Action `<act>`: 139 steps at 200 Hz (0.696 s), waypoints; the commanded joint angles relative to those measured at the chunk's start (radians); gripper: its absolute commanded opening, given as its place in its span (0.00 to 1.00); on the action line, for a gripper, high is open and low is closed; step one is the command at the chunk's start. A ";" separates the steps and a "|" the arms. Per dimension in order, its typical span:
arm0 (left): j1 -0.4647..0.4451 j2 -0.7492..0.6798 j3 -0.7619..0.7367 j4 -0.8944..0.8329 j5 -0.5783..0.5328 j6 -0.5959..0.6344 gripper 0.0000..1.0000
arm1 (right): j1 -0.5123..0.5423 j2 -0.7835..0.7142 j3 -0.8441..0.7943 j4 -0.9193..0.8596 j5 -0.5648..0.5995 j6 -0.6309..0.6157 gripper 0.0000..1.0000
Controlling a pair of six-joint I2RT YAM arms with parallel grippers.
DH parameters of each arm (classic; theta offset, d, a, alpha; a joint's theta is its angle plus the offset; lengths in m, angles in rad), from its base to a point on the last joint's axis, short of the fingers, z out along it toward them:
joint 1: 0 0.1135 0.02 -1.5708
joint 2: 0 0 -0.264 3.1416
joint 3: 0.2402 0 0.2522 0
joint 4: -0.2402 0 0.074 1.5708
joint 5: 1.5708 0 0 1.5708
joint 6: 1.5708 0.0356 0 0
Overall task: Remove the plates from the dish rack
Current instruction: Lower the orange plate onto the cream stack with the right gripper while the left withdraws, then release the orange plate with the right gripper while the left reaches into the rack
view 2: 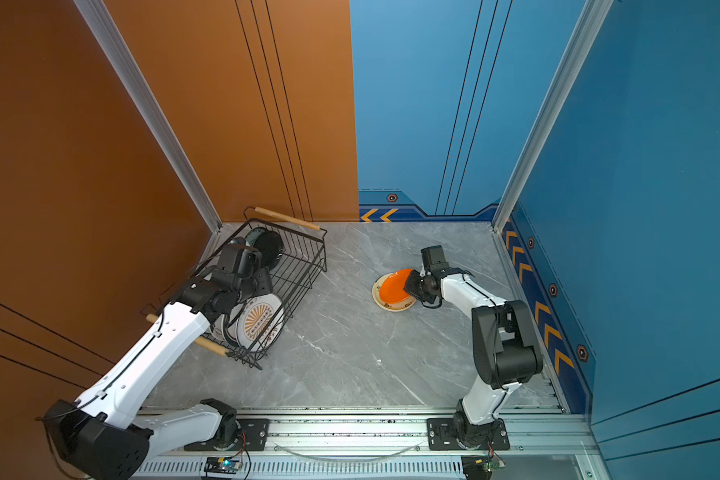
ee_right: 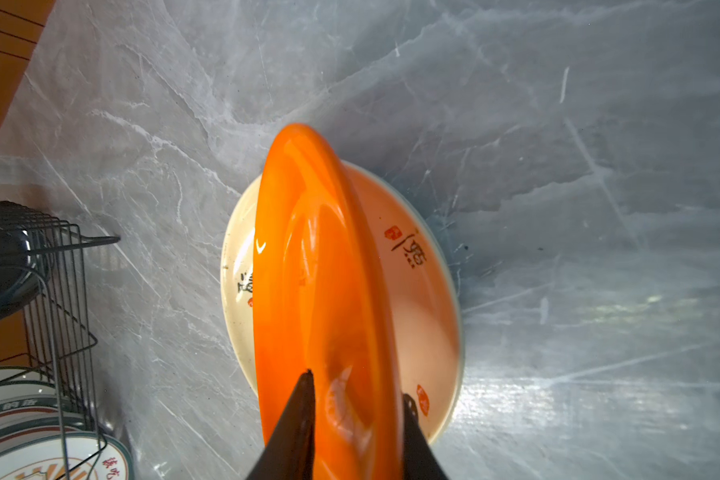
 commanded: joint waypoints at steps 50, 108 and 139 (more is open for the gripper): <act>0.019 -0.018 -0.020 -0.019 0.040 0.023 0.63 | 0.014 0.005 0.017 -0.062 0.080 -0.031 0.40; 0.024 -0.011 -0.023 -0.016 0.049 0.025 0.63 | 0.036 0.005 0.029 -0.108 0.157 -0.061 0.55; 0.025 -0.002 -0.025 -0.011 0.060 0.034 0.63 | 0.047 0.012 0.035 -0.122 0.190 -0.068 0.59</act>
